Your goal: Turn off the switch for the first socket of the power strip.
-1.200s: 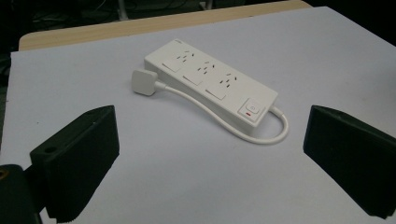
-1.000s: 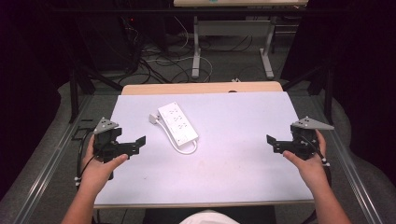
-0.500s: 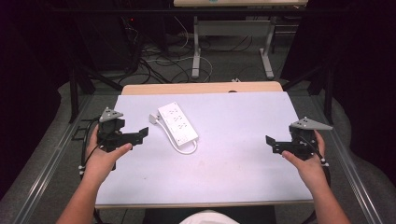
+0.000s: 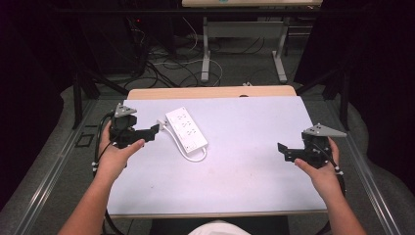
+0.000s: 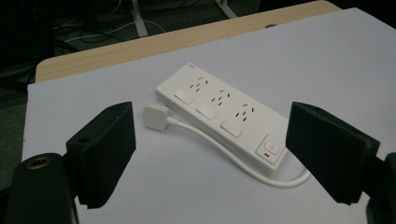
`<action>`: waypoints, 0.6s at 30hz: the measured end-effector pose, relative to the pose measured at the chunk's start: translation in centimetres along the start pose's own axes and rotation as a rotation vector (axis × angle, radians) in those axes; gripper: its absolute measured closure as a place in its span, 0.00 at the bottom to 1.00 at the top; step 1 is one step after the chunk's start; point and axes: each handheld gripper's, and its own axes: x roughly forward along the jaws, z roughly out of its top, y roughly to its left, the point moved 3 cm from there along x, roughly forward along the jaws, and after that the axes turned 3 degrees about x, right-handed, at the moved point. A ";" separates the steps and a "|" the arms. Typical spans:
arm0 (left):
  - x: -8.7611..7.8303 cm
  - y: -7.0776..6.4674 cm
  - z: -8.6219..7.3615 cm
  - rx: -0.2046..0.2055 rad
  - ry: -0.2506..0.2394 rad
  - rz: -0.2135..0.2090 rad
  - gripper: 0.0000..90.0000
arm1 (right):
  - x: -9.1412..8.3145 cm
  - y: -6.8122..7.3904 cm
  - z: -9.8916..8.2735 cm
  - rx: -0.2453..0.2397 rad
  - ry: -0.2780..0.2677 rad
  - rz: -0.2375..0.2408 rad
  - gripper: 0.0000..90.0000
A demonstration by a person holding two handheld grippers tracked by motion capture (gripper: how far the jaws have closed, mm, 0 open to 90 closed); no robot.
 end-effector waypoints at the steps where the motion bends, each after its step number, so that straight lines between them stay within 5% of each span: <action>1: 0.1 0.0 0.1 0.000 -0.008 0.006 0.19 | 0.1 0.0 0.0 -0.001 -0.002 0.003 0.04; 18: 2.9 0.2 1.9 -0.028 -0.003 0.014 0.25 | 0.3 0.2 -0.2 -0.006 0.015 0.009 0.04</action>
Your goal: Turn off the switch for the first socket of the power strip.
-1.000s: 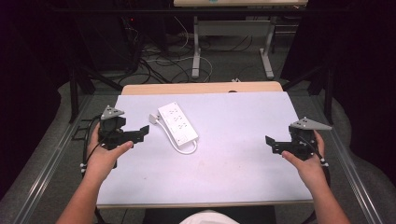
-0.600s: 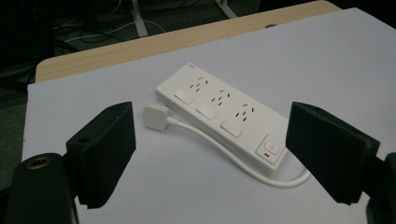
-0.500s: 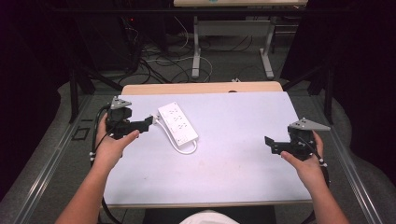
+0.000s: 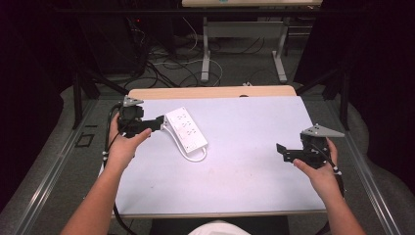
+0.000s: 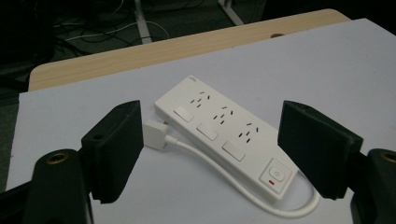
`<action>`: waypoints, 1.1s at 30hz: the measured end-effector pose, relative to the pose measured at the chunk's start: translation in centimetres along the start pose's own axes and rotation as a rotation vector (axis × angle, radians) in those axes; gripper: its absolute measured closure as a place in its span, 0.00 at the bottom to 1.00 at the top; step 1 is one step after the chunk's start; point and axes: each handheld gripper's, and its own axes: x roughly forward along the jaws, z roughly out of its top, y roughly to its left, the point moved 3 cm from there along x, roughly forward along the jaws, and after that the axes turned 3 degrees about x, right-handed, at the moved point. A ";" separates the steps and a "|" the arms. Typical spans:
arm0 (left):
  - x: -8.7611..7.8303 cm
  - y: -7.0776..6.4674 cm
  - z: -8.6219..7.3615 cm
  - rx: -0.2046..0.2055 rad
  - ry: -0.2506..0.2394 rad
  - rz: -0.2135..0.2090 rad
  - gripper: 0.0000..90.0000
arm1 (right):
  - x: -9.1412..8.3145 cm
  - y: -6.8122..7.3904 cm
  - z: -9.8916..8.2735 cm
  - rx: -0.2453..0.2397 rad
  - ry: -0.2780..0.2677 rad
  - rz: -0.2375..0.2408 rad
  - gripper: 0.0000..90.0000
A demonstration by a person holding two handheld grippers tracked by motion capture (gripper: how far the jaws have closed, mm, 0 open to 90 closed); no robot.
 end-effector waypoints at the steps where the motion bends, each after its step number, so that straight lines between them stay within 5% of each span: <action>1: 0.2 0.0 0.1 -0.001 0.006 -0.002 0.26 | 0.1 0.0 0.0 -0.004 -0.004 0.000 0.04; 13: 2.2 -0.1 1.0 0.006 0.007 0.015 0.30 | 0.2 -0.1 -0.2 0.000 0.006 -0.002 0.04; 33: 4.7 0.8 0.9 -0.081 0.026 -0.002 0.45 | 0.6 0.0 -0.4 -0.005 0.013 0.007 0.04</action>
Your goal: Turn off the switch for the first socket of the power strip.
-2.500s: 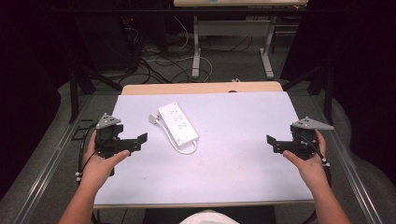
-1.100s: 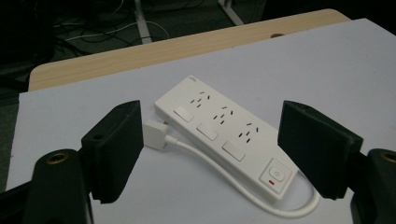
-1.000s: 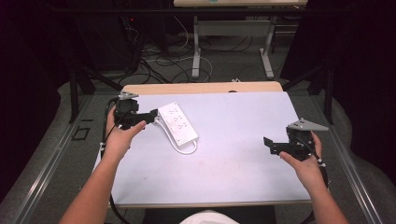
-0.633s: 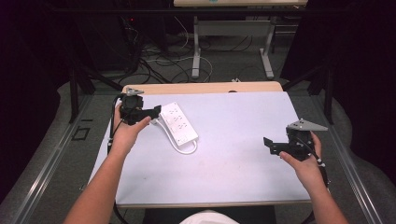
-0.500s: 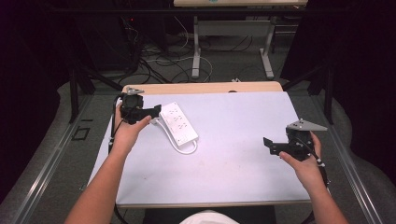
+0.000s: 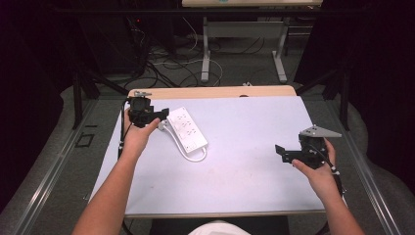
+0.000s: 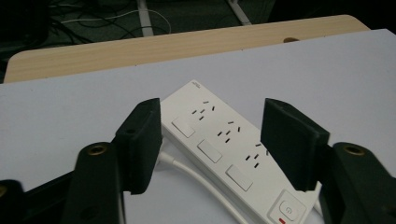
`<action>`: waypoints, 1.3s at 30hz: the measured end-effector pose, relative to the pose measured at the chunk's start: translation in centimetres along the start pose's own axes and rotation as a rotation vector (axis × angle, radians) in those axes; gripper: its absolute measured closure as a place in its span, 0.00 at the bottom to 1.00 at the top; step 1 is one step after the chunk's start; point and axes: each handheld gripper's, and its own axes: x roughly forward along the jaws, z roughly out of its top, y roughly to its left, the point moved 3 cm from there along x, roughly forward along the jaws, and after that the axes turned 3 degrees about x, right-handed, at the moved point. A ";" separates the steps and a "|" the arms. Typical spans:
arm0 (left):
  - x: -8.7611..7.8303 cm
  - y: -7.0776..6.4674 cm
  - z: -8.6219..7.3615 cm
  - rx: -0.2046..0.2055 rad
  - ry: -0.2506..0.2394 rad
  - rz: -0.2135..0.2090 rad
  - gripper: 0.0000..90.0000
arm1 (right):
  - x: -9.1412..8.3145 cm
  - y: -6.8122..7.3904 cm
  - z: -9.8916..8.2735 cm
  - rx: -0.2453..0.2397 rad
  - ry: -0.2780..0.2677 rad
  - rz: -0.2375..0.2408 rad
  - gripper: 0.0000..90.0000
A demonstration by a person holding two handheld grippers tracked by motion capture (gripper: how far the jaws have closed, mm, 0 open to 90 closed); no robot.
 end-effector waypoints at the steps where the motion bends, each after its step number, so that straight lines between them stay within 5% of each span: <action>1: 0.1 0.0 -0.1 -0.008 0.000 -0.007 0.46 | 0.0 0.0 0.0 -0.002 0.002 0.000 0.04; 22: 2.4 -1.2 -0.9 0.030 0.098 -0.057 0.81 | 0.3 0.0 -0.2 0.005 0.014 0.004 0.05; 39: 4.9 -2.1 -1.7 0.007 0.156 -0.070 0.96 | 0.4 0.0 -0.3 0.008 0.019 0.009 0.05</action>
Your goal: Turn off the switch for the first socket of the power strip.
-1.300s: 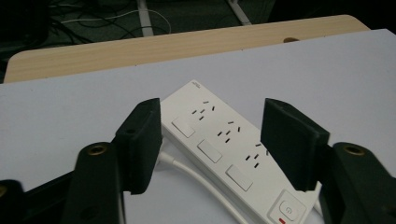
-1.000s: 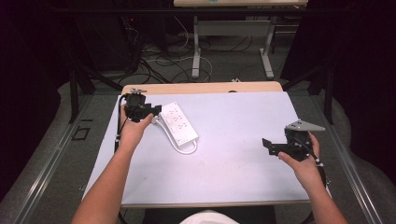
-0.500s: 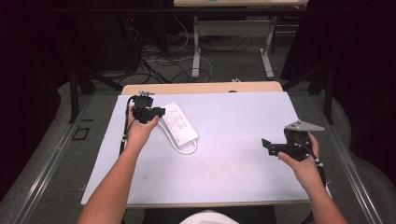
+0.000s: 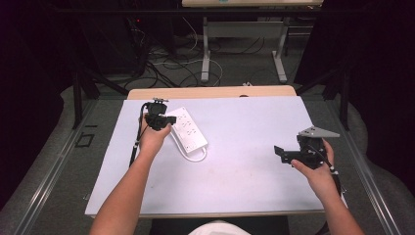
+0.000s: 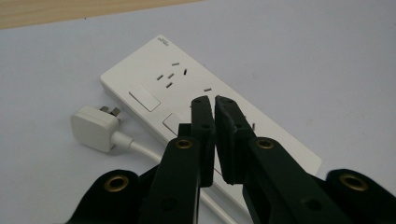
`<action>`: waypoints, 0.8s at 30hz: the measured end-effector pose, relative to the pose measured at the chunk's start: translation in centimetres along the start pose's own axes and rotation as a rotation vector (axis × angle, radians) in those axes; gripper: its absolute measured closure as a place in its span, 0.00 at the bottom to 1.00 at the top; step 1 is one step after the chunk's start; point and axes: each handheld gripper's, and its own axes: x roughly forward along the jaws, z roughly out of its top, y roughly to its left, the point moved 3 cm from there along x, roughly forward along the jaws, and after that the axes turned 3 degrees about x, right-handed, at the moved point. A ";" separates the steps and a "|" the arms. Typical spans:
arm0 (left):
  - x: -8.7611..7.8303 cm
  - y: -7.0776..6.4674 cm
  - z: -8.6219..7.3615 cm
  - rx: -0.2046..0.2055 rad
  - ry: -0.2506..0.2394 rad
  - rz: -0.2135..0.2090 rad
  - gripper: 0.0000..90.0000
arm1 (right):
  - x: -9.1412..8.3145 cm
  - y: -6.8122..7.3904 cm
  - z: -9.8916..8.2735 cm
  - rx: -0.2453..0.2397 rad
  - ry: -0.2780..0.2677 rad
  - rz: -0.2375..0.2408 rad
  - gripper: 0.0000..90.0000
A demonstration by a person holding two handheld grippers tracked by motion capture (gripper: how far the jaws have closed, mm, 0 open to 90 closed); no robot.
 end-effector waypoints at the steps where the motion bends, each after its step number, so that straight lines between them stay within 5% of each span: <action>1: 0.2 0.0 -0.1 -0.011 0.006 0.000 0.96 | 0.0 0.0 0.0 0.000 0.000 0.000 0.05; 9: 1.4 0.0 -0.6 -0.031 0.046 -0.007 1.00 | 0.0 0.0 0.0 0.005 0.003 0.003 0.06; 24: 3.4 -0.3 -1.2 -0.006 0.100 -0.001 1.00 | 0.2 0.0 -0.1 0.006 0.003 0.010 0.06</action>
